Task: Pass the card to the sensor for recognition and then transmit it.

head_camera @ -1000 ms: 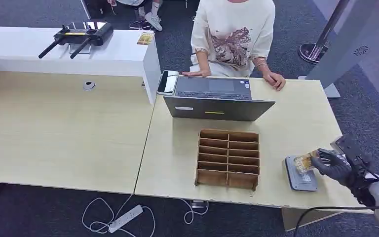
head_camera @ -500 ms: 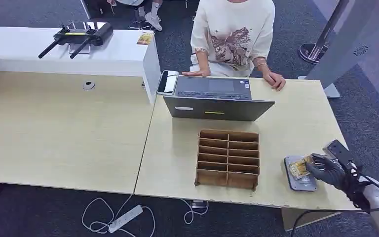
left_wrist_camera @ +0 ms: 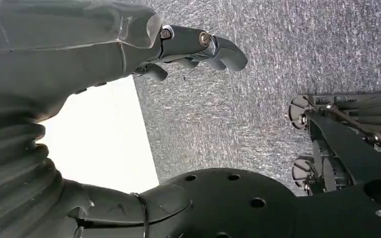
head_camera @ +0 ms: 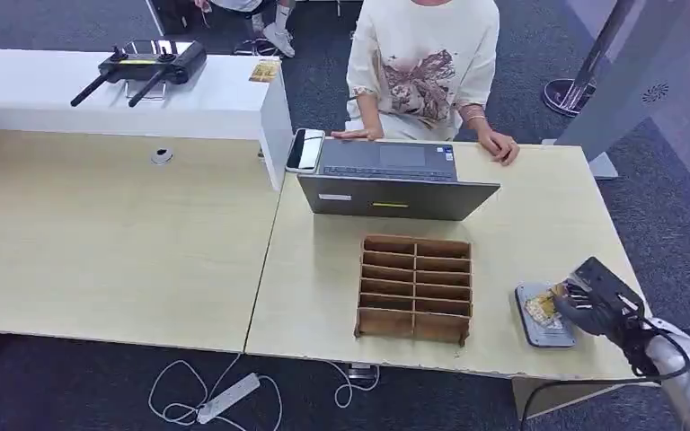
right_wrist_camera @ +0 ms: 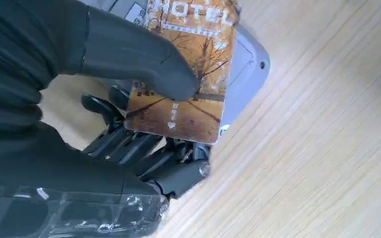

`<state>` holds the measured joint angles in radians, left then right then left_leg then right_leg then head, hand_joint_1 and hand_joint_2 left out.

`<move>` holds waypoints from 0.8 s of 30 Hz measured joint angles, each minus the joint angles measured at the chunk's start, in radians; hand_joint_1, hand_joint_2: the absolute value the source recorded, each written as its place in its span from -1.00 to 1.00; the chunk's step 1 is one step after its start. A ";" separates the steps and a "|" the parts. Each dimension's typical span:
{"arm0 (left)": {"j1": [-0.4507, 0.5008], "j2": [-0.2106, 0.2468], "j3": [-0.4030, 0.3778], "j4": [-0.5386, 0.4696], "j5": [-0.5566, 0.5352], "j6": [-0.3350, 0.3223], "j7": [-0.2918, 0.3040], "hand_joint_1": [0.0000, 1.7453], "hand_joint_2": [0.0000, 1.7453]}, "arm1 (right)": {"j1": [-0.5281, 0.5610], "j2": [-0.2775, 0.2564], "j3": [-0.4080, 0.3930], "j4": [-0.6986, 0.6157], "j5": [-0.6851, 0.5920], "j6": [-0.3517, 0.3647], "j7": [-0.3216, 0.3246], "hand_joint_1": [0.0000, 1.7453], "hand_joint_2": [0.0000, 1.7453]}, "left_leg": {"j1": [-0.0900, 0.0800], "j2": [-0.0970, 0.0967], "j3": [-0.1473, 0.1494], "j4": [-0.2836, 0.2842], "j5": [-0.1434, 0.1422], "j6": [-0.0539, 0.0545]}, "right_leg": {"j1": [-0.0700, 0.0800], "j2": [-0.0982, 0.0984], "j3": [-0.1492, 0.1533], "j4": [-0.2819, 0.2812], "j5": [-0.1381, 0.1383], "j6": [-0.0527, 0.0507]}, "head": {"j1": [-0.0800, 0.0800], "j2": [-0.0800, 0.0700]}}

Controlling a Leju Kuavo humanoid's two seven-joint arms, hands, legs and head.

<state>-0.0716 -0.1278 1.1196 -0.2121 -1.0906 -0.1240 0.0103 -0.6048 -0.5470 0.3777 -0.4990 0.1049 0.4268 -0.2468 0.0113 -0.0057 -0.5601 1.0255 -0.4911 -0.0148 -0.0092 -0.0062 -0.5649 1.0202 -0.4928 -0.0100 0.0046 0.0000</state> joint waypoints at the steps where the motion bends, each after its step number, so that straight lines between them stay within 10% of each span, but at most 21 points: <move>1: 0.000 0.000 0.000 0.000 0.000 0.000 0.001 -1.00 1.00 | -0.001 0.002 0.000 0.000 0.005 -0.007 0.003 1.00 1.00 | 0.000 0.000 0.000 0.000 0.000 0.000 | 0.000 0.000 0.000 0.000 0.000 0.000 | -0.001 0.000; 24: 0.000 0.000 0.000 0.000 -0.005 0.001 -0.004 -1.00 1.00 | -0.002 0.026 -0.007 0.002 0.023 -0.028 -0.016 1.00 1.00 | 0.000 0.001 0.002 0.000 0.001 0.001 | 0.000 0.001 0.002 0.000 0.001 0.001 | 0.000 0.000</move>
<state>-0.0714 -0.1278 1.1196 -0.2117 -1.0960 -0.1228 0.0065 -0.6071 -0.5207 0.3704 -0.4974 0.1275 0.3986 -0.2631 0.0112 -0.0052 -0.5583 1.0257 -0.4905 -0.0138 -0.0093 -0.0057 -0.5634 1.0200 -0.4915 -0.0094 0.0042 0.0000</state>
